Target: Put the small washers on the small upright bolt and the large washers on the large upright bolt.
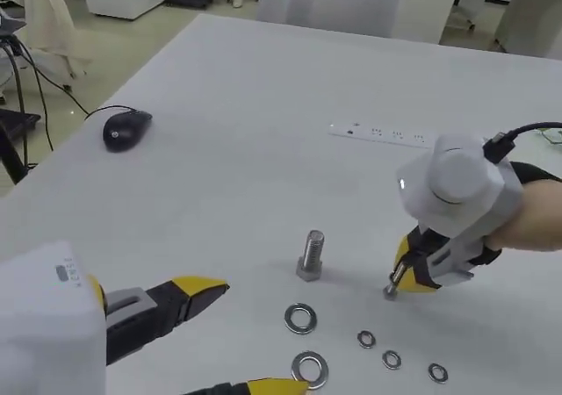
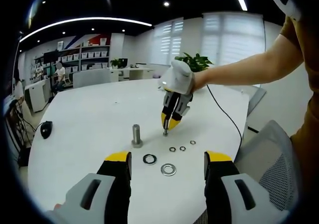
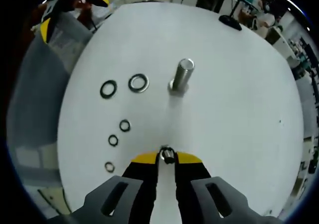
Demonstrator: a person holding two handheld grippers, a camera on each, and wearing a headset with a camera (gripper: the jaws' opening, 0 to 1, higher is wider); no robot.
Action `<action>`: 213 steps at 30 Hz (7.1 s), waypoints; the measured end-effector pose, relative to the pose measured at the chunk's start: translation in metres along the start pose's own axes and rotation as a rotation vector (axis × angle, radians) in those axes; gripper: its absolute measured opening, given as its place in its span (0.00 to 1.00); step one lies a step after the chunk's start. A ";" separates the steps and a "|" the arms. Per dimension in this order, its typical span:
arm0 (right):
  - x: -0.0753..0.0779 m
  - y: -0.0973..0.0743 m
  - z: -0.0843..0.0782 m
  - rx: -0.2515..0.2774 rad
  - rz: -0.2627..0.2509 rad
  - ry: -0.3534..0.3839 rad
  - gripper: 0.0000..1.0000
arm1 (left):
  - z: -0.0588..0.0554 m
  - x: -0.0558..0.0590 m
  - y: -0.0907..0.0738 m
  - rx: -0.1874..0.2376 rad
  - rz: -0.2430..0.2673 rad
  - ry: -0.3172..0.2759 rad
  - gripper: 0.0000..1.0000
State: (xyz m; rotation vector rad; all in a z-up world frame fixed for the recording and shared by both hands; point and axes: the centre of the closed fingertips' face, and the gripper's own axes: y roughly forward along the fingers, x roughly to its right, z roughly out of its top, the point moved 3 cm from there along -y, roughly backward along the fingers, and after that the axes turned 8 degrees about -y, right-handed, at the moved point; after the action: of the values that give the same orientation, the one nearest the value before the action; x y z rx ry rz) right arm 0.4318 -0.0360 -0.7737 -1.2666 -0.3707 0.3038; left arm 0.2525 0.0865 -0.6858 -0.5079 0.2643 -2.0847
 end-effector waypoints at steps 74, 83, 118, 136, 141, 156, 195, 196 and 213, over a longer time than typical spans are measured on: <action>-0.095 0.004 -0.026 0.029 0.027 0.004 0.20 | 0.007 0.020 -0.016 0.013 0.008 0.017 0.60; -0.095 0.005 -0.027 0.038 0.054 -0.009 0.20 | 0.006 0.016 -0.013 0.017 0.023 0.009 0.60; -0.093 0.004 -0.025 0.019 0.061 -0.007 0.12 | 0.006 0.022 -0.012 0.022 0.031 -0.007 0.60; -0.059 -0.028 -0.016 0.033 -0.016 0.064 0.12 | 0.008 0.023 -0.008 0.018 0.015 0.001 0.59; -0.049 -0.035 -0.012 0.028 -0.038 0.064 0.12 | 0.007 0.021 -0.008 0.012 0.016 0.000 0.59; -0.016 -0.057 0.005 0.027 -0.101 0.040 0.12 | 0.005 0.021 -0.007 0.019 0.008 -0.007 0.59; 0.003 -0.027 0.003 -0.015 -0.045 0.001 0.12 | 0.007 0.012 -0.005 0.015 0.015 -0.018 0.59; 0.003 -0.025 0.002 -0.014 -0.039 0.003 0.12 | 0.006 0.011 -0.006 0.016 0.017 -0.019 0.59; 0.000 -0.003 -0.005 -0.010 -0.002 -0.014 0.13 | 0.004 0.006 -0.004 0.010 0.031 -0.036 0.59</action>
State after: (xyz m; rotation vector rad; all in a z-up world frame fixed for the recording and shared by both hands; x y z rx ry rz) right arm 0.4342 -0.0409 -0.7724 -1.2741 -0.3864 0.3096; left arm 0.2479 0.0838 -0.6792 -0.5320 0.2389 -2.0435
